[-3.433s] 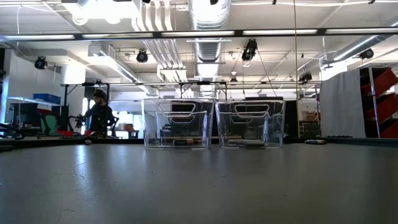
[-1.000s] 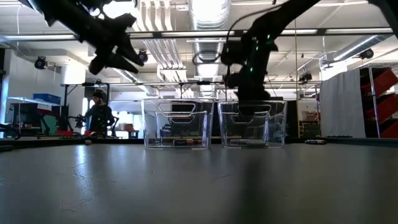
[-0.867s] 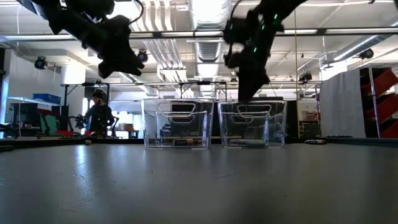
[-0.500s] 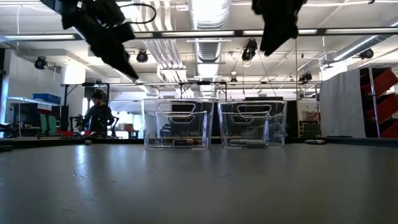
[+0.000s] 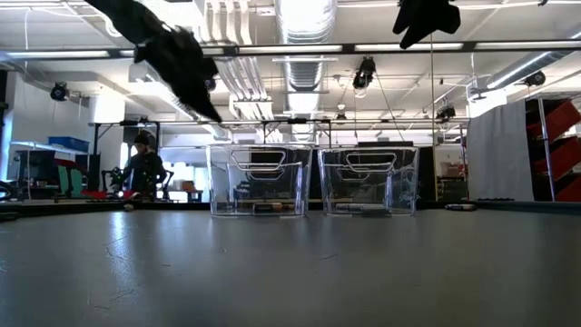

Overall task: Sort batteries
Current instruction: Put the white battery into the right transparent bin

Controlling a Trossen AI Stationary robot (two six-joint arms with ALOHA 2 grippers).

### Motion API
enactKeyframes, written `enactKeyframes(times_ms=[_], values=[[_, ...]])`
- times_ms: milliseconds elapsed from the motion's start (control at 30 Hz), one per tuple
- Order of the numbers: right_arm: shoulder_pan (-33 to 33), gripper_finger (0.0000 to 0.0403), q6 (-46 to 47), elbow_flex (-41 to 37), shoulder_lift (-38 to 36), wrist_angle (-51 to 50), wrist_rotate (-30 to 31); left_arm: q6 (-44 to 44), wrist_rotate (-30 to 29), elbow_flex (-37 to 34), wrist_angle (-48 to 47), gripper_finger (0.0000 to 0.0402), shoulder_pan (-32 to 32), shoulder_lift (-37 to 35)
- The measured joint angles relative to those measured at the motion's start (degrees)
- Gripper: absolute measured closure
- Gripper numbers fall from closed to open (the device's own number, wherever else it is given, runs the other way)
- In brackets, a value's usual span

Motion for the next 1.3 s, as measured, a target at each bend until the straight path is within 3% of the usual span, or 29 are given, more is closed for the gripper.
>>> enactKeyframes(times_ms=[300,533,633,900,1000,1067,1300], values=[[-6.65,0.0185,-15.61,-0.04,0.33,-0.05,-0.09,16.36,-4.43,9.59,-14.80,0.0285,0.76,13.29],[-15.29,0.0163,-21.98,0.71,0.28,-0.08,-0.21,15.62,-4.54,10.18,-12.91,0.0285,2.61,18.95],[-18.97,0.0151,-23.33,1.84,0.69,0.42,-3.57,15.63,-4.43,9.97,-10.75,0.0276,2.86,21.16],[-27.47,0.0129,-26.26,8.00,5.01,8.91,-8.20,17.25,-5.88,9.67,-9.30,0.0196,3.43,27.08],[-29.53,0.0122,-28.95,12.06,8.10,8.72,-8.16,17.20,-2.93,9.16,-8.97,0.0170,3.49,27.73],[-30.53,0.0119,-30.33,14.80,10.31,8.55,-8.21,17.15,-0.65,7.97,-7.42,0.0161,3.13,27.58],[-31.36,0.0112,-35.22,22.29,17.14,6.49,-8.23,15.30,-2.03,-0.81,0.06,0.0157,0.45,25.87]])
